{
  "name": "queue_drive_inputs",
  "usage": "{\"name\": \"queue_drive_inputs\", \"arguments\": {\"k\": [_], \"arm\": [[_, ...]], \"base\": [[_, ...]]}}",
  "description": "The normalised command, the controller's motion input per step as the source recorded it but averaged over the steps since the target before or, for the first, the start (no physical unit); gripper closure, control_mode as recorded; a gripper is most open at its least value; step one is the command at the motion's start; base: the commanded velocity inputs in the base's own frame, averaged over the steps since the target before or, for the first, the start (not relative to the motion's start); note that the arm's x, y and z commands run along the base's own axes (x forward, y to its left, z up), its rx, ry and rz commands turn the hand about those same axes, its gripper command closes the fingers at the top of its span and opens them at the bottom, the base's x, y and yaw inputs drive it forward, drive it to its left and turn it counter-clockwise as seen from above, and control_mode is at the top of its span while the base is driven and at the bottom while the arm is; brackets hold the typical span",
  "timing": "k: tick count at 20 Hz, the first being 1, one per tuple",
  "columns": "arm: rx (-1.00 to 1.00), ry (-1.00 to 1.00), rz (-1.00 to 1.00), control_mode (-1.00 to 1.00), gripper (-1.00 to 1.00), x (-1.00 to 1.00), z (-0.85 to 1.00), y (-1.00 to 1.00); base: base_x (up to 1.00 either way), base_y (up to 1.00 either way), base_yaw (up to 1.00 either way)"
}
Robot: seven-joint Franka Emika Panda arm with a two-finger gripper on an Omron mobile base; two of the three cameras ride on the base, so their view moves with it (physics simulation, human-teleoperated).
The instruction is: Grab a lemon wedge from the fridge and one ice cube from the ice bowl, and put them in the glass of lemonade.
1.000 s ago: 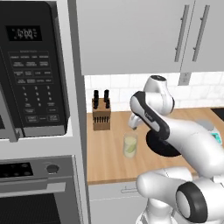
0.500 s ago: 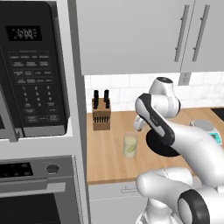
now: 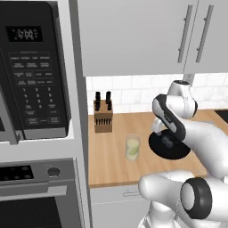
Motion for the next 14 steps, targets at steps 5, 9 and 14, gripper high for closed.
{"name": "queue_drive_inputs", "arguments": {"k": [5, 9, 14], "arm": [[0.0, 0.14, -0.13, -1.0, -1.0, 0.19, -0.48, -0.64], [0.01, 0.03, -0.01, -1.0, -1.0, 0.3, -0.35, -0.13], [0.0, 0.0, 0.01, -1.0, -1.0, 0.35, -0.59, -0.02]], "base": [[0.0, 0.0, 0.0], [0.0, 0.0, 0.0], [0.0, 0.0, 0.0]]}}
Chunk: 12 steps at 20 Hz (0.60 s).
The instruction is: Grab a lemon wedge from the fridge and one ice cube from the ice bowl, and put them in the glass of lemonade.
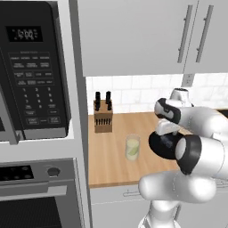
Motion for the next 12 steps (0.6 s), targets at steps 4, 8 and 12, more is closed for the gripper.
{"name": "queue_drive_inputs", "arguments": {"k": [4, 8, 12], "arm": [[0.0, 0.0, 0.0, -1.0, -1.0, 0.35, -0.57, -0.24], [0.0, 0.0, 0.0, -1.0, -1.0, 0.35, -0.46, -0.21], [0.01, 0.0, 0.0, -1.0, -1.0, 0.18, -0.24, -0.13]], "base": [[0.0, 0.0, 0.0], [0.0, 0.0, 0.0], [0.0, 0.0, 0.0]]}}
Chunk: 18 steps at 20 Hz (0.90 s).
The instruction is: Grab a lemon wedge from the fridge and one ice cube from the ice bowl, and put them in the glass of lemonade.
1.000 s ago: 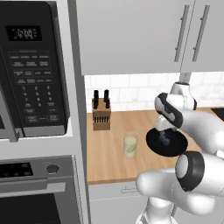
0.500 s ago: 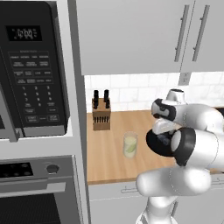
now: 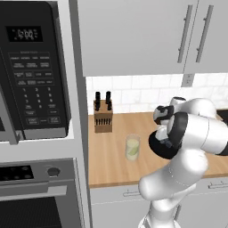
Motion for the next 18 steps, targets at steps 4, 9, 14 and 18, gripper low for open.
{"name": "queue_drive_inputs", "arguments": {"k": [4, 9, 14, 18], "arm": [[0.0, 0.0, 0.01, -1.0, -1.0, 0.0, -0.17, -0.09], [0.0, 0.0, 0.02, -1.0, -1.0, 0.0, -0.11, 0.0], [0.0, 0.0, 0.06, -1.0, -1.0, 0.0, -0.26, 0.0], [0.0, -0.03, 0.04, -1.0, -1.0, -0.01, -0.02, 0.0]], "base": [[0.0, 0.0, 0.0], [0.0, 0.0, 0.0], [0.0, 0.0, 0.0], [0.0, 0.0, 0.0]]}}
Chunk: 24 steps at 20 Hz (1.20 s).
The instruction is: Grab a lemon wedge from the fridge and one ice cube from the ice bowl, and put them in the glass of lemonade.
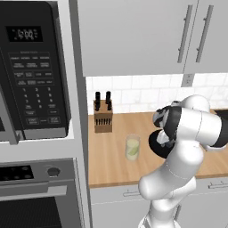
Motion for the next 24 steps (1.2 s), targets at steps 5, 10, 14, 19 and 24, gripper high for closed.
{"name": "queue_drive_inputs", "arguments": {"k": [5, 10, 14, 19, 24], "arm": [[0.0, -0.03, 0.0, -1.0, -1.0, -0.05, 0.0, -0.05], [0.0, -0.02, 0.0, -1.0, -1.0, 0.0, 0.0, 0.0], [0.0, -0.02, 0.0, -1.0, -1.0, 0.0, 0.0, 0.0], [0.0, -0.01, 0.0, -1.0, -1.0, 0.0, 0.0, 0.0], [0.0, -0.01, 0.0, -1.0, -1.0, 0.0, 0.0, 0.0]], "base": [[0.0, 0.0, 0.0], [0.0, 0.0, 0.0], [0.0, 0.0, 0.0], [0.0, 0.0, 0.0], [0.0, 0.0, 0.0]]}}
